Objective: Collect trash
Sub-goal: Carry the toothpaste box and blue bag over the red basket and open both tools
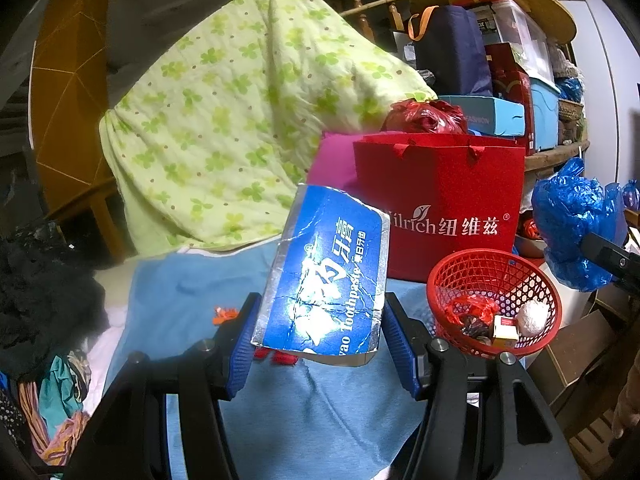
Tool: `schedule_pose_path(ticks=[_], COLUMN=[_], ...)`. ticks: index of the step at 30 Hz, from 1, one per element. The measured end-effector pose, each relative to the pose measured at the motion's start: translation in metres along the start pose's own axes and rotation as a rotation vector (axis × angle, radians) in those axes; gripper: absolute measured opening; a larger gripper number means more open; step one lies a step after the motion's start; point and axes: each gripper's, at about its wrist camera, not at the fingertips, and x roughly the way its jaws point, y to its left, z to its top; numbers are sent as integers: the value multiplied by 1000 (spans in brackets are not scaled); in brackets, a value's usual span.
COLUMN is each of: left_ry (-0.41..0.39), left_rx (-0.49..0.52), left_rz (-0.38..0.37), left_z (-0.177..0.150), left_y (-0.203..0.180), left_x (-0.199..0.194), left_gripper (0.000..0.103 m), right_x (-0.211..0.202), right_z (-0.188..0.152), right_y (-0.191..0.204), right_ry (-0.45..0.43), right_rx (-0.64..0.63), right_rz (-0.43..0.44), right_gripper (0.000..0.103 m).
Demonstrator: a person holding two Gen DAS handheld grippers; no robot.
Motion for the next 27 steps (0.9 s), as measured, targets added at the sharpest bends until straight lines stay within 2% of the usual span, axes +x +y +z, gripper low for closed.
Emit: schedule_pose_path(ticks=[27], left_ry=[25], left_rx=[52], left_rz=[-49], left_z=[6], left_y=[-20], left_x=[7], left_gripper=[61], right_x=[-14], right_z=[-6], right_y=[-6], right_ry=[-25], right_rx=[59], right_rz=[-36], right_gripper=[50])
